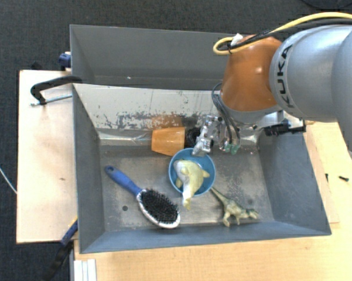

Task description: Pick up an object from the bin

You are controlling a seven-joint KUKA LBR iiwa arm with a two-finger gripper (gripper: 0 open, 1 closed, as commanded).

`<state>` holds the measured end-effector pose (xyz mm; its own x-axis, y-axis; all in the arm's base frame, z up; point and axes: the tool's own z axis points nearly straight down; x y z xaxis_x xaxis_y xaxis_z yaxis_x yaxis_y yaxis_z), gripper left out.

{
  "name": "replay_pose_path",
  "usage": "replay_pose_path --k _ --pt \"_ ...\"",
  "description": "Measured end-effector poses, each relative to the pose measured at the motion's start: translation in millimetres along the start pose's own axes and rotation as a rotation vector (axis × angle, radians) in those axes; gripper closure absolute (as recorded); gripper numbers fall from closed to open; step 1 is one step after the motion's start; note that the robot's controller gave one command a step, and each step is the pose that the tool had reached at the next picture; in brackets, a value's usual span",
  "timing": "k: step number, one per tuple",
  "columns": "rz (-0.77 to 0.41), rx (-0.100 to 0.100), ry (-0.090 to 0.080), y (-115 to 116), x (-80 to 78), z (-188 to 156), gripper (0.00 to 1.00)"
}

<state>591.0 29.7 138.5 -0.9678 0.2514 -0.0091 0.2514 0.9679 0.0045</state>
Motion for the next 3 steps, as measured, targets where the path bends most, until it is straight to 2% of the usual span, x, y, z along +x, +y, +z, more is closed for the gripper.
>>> replay_pose_path --k 1,2,3 --pt "-0.458 0.002 -0.004 -27.3 -16.7 -193.0 1.00" --pt "-0.791 0.000 0.013 -34.2 3.2 -127.9 1.00" --pt "-0.593 0.001 0.009 -68.6 11.4 -129.0 1.00"
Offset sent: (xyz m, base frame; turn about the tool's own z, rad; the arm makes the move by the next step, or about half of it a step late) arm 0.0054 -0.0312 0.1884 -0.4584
